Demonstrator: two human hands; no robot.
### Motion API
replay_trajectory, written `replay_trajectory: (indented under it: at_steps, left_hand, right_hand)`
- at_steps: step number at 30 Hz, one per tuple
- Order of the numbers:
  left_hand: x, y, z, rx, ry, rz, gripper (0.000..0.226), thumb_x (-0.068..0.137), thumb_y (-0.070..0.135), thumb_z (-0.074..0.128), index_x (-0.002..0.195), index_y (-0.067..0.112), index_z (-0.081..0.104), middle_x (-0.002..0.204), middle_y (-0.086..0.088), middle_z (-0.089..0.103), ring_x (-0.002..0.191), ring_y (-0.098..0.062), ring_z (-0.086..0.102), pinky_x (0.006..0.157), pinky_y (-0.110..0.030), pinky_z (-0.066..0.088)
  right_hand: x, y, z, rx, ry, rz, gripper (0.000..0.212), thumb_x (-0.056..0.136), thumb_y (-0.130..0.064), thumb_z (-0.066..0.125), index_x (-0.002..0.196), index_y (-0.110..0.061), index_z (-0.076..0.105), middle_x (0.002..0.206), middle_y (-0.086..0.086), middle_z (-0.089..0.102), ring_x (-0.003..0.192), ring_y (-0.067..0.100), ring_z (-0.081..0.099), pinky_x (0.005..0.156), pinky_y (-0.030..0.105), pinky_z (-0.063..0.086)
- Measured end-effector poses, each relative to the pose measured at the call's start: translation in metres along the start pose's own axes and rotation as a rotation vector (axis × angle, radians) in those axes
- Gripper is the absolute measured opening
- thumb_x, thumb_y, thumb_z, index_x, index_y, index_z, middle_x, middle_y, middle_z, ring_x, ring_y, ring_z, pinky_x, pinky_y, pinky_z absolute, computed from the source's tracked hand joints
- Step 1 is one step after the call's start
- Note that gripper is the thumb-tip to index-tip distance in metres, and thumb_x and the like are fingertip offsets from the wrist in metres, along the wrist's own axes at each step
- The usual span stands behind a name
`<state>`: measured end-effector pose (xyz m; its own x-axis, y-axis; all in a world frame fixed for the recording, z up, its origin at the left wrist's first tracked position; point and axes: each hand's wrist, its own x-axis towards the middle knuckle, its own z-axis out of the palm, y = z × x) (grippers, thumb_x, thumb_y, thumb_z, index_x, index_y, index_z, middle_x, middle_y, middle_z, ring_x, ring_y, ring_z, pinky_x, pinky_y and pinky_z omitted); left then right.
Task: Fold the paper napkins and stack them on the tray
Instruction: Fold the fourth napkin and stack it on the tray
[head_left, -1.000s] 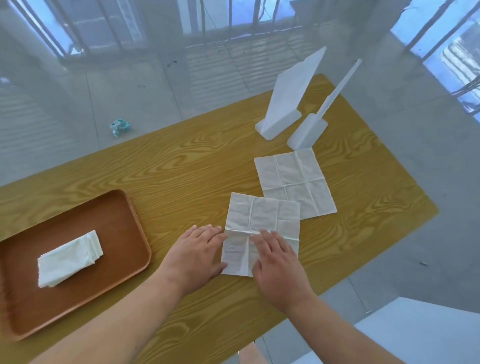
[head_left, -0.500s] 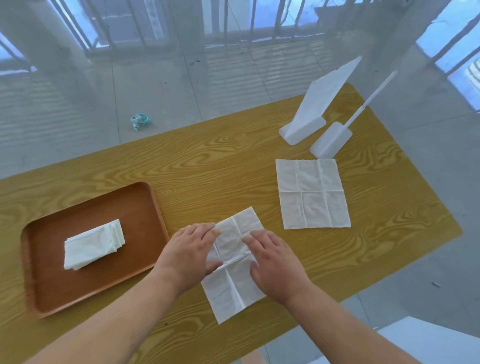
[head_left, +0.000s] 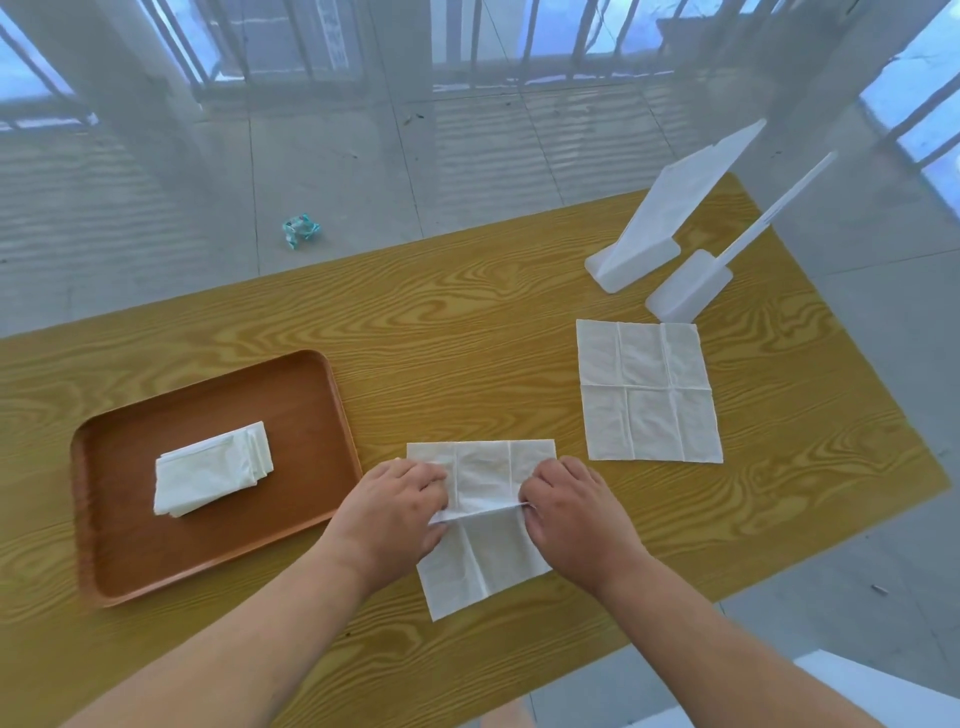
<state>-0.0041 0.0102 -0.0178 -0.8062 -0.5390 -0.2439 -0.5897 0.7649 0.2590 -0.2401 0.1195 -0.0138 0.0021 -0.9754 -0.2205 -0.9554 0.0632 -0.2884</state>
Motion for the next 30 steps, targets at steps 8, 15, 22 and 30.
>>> replay_trajectory:
  at_steps: [8,15,22,30]
  left_hand:
    - [0.011,0.005,-0.032,-0.575,-0.069,-0.333,0.011,0.087,0.056,0.069,0.097,0.052,0.064,0.083,0.030,0.070,0.076,0.003,0.063,0.064,-0.018,0.047]
    - [0.024,0.000,-0.049,-1.461,-0.034,-0.729,0.021,0.103,0.037,0.066,0.105,0.022,0.081,0.102,0.001,0.084,0.096,-0.022,0.078,0.083,-0.038,0.058]
    - [0.012,0.006,-0.027,-1.662,-0.082,-1.022,0.025,0.108,0.031,0.060,0.118,0.014,0.075,0.104,-0.006,0.085,0.093,-0.023,0.079,0.067,-0.034,0.059]
    - [0.007,-0.005,-0.036,-1.743,-0.112,-0.804,0.036,0.103,0.028,0.068,0.137,0.015,0.066,0.119,-0.007,0.081,0.111,-0.027,0.076,0.092,-0.044,0.062]
  right_hand:
    - [0.023,-0.023,-0.066,0.648,-0.012,0.144,0.006,0.091,-0.031,0.064,0.085,-0.030,0.066,0.072,-0.010,0.067,0.062,0.003,0.058,0.054,0.022,0.044]
    - [0.040,-0.021,-0.060,0.552,0.422,0.419,0.045,0.096,-0.030,0.066,0.137,-0.021,0.052,0.120,-0.010,0.055,0.107,0.010,0.054,0.092,0.030,0.047]
    - [0.023,-0.035,-0.006,1.302,-0.202,0.825,0.059,0.098,-0.048,0.069,0.143,-0.019,0.047,0.107,0.008,0.080,0.089,0.021,0.077,0.079,0.040,0.066]
    - [0.034,-0.047,-0.012,1.524,-0.182,0.674,0.087,0.094,-0.005,0.074,0.162,-0.026,0.025,0.106,0.009,0.083,0.097,0.023,0.079,0.080,0.035,0.061]
